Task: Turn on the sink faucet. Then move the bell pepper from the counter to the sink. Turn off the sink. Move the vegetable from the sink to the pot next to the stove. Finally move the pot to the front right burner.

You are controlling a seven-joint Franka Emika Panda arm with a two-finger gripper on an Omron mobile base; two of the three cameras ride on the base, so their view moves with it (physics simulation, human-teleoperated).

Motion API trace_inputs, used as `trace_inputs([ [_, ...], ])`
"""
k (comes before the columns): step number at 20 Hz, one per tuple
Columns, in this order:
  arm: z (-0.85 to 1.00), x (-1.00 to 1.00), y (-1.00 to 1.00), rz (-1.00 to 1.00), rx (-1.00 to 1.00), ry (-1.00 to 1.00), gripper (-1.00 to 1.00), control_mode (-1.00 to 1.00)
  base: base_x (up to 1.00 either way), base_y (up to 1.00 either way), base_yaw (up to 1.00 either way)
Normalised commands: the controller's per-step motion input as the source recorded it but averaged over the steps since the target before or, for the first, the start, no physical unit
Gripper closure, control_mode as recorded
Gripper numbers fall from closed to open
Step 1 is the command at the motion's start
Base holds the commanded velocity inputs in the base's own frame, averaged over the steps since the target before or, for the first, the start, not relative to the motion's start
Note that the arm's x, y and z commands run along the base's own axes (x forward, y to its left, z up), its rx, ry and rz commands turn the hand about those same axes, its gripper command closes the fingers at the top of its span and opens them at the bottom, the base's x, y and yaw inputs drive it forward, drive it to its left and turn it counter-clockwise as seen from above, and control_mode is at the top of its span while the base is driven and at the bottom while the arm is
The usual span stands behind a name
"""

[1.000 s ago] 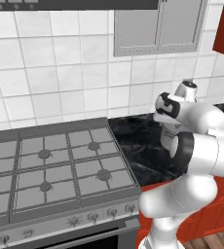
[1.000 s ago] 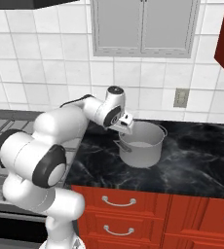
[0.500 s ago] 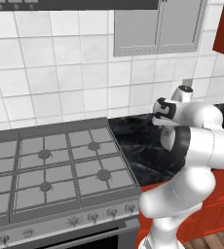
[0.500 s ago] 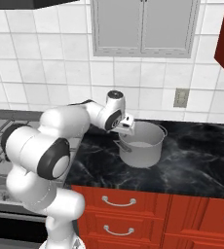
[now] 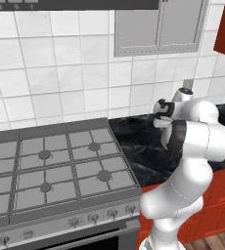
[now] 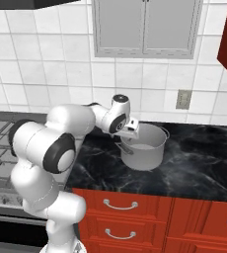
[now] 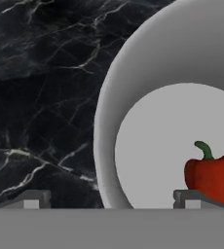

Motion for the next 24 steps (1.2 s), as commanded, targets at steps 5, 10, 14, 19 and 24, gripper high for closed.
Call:
trace_inputs([
  [5, -0.23, 0.08, 0.0, 0.0, 0.0, 0.03, -1.0, -1.0, 0.0, 0.0, 0.0],
  [10, -0.19, 0.05, 0.0, 0.0, 0.0, 0.0, -1.0, -1.0, 0.0, 0.0, 0.0],
  [14, -0.11, 0.0, 0.0, 0.0, 0.0, 0.0, 1.0, -1.0, 0.0, 0.0, 0.0],
  [19, -0.01, -0.03, 0.0, 0.0, 0.0, 0.0, 1.0, -1.0, 0.0, 0.0, 0.0],
  [24, 0.01, -0.24, 0.07, 0.0, 0.0, -0.04, 1.0, -1.0, 0.0, 0.0, 0.0],
])
